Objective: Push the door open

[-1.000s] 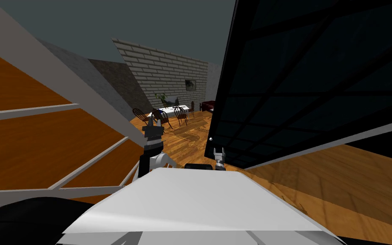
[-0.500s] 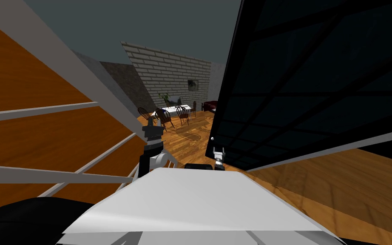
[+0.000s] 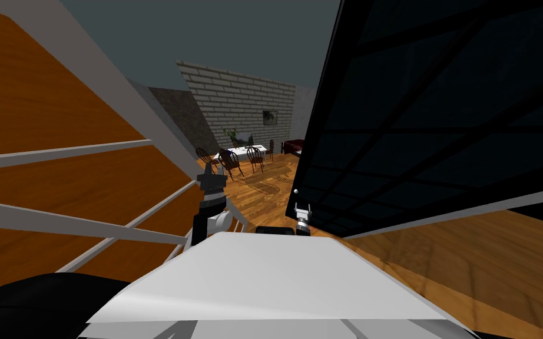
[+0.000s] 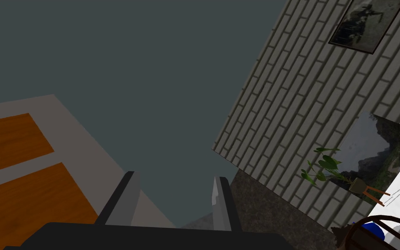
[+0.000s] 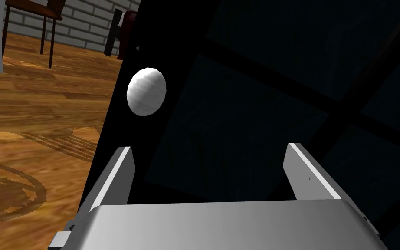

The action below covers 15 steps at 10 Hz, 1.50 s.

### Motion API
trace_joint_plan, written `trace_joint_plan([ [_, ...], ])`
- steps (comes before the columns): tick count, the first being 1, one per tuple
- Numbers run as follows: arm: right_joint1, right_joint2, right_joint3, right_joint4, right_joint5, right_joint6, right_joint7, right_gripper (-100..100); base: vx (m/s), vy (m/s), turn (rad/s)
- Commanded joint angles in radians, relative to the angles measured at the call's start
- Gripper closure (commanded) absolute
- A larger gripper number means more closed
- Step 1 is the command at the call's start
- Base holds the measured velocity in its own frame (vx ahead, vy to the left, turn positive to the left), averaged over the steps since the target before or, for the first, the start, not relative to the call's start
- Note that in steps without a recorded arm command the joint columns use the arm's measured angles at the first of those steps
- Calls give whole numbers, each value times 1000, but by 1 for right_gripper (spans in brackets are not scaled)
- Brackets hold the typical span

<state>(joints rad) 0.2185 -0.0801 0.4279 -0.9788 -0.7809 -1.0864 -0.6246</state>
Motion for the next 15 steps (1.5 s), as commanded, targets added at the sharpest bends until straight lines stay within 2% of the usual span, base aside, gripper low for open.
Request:
trace_joint_plan([
  [1, -12, 2, 10, 3, -39, 5, -50, -100, -34, 16, 122],
  [2, -12, 2, 10, 3, -39, 5, -56, -100, -23, 12, 22],
  [6, -38, 7, 31, 11, -122, 15, -172, -100, -27, 20, 67],
  [12, -64, 15, 54, 18, -208, 25, -300, -100, -24, 24, 57],
  [13, -62, 14, 51, 20, -199, 22, -285, -100, -9, 14, 8],
  [15, -70, 6, 44, 26, -202, 27, -295, -100, 138, -84, 7],
])
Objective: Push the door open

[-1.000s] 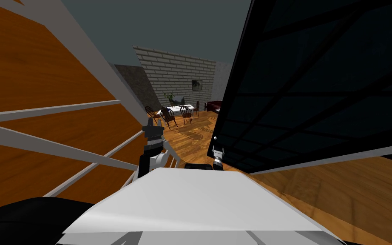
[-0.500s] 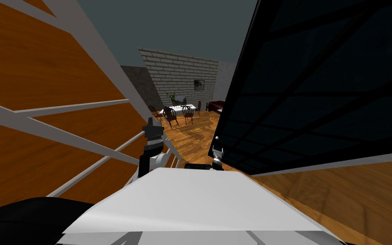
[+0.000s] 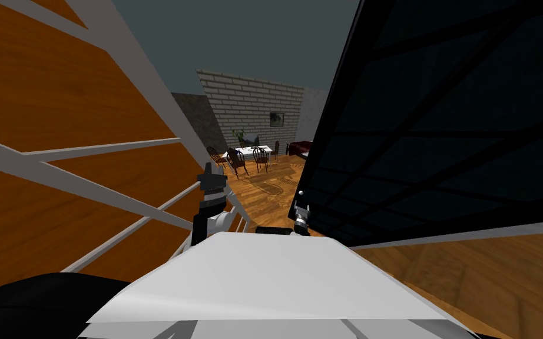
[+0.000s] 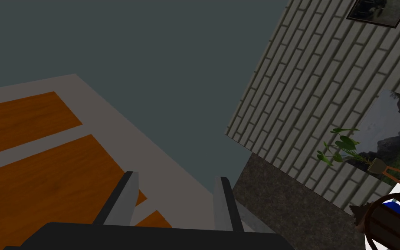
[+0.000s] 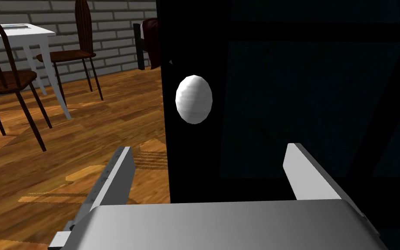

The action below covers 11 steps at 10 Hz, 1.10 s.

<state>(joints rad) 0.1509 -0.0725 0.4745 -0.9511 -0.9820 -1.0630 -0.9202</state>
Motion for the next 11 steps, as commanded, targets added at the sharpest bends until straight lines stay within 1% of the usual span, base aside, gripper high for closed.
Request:
trace_joint_plan([
  [1, -6, -4, -7, 1, -2, 5, -1, -100, 221, -100, 26],
  [4, -18, -6, -20, 11, -6, 11, -8, -100, 251, -88, 29],
  [5, -16, -7, -17, 10, -5, 9, -7, -100, 119, -18, 10],
  [6, -16, -7, -17, 10, -5, 9, -7, 100, -13, -2, -5],
  [11, -16, -7, -17, 10, -5, 9, -7, 100, -23, 7, 3],
])
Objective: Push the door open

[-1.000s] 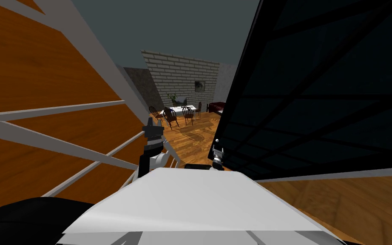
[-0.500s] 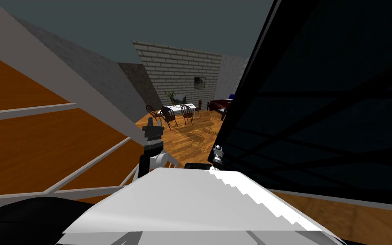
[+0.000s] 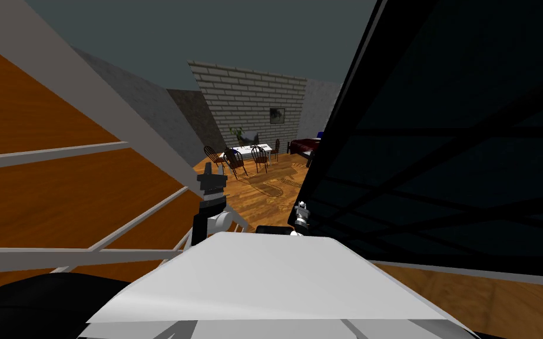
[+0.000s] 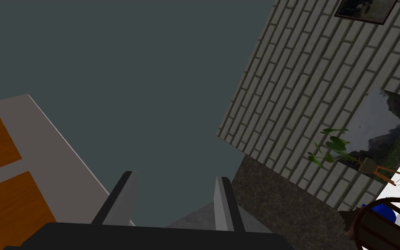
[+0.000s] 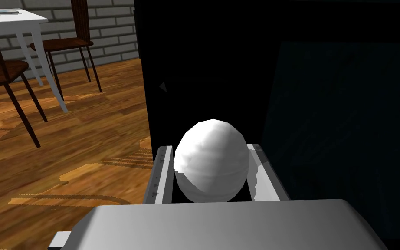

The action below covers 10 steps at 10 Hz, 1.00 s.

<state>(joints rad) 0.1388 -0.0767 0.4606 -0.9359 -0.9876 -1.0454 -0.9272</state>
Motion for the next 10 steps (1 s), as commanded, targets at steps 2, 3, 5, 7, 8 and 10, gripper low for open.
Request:
trace_joint_plan([
  [2, -4, -4, -22, 1, -16, -7, 3, 100, 167, 23, -51],
  [3, -5, -5, -32, 1, -23, -10, 5, 100, 202, 1, -52],
  [5, -9, -5, -52, 1, -37, -16, 8, 100, 224, -29, -40],
  [7, -11, -4, -62, 2, -45, -19, 9, 100, 192, -15, -36],
  [8, -14, -1, -81, 2, -58, -25, 12, 100, 160, -21, -43],
  [10, -16, 4, -97, 3, -70, -30, 14, 100, 215, -3, -64],
])
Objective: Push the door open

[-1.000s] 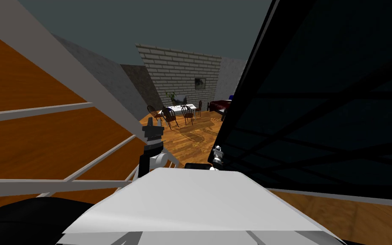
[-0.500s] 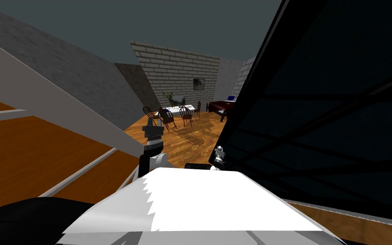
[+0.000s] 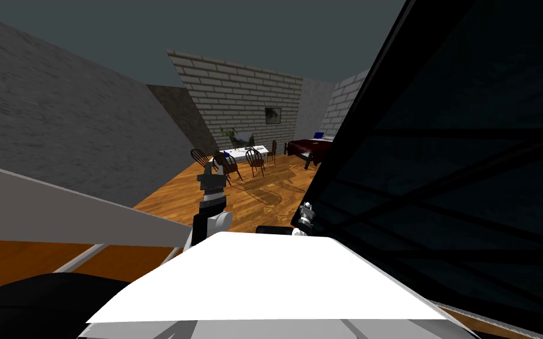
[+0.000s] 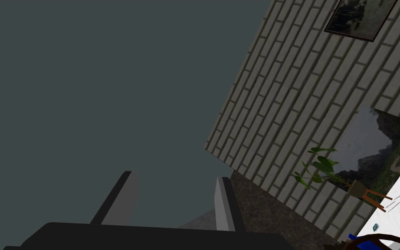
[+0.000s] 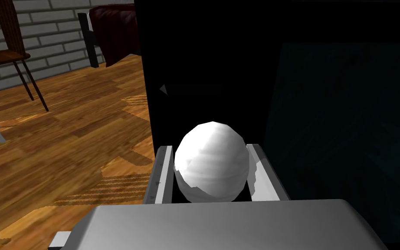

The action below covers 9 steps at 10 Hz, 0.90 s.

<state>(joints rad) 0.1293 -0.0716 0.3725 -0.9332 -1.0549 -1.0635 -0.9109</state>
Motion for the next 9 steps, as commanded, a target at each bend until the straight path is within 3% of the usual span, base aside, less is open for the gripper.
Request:
trace_joint_plan([
  [1, 0, 0, 0, 0, 0, 0, 0, 100, 93, -5, -24],
  [2, 30, -4, -24, -5, 14, -10, -27, 100, 155, -13, 66],
  [5, 60, -6, -44, -9, 29, -18, -54, 100, 142, 16, 22],
  [9, 158, -10, -109, -22, 77, -45, -142, 100, 153, 2, 68],
])
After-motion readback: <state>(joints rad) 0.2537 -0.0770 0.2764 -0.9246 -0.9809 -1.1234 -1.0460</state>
